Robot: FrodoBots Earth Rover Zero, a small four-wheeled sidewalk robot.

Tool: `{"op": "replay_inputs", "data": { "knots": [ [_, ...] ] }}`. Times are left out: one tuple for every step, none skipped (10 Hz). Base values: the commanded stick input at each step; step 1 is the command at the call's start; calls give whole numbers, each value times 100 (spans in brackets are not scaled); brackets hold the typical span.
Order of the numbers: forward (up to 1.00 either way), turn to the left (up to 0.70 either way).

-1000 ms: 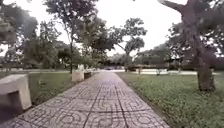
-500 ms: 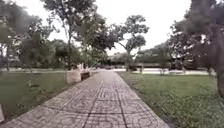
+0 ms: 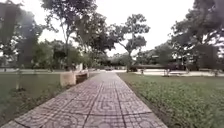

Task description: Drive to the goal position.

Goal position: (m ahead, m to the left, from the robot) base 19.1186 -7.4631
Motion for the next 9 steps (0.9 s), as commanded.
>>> {"op": "replay_inputs", "data": {
  "knots": [
    [100, 0],
    [100, 0],
    [100, 0],
    [100, 0],
    [100, 0],
    [100, 0],
    [100, 0],
    [100, 0],
    [100, 0]
  ]
}}
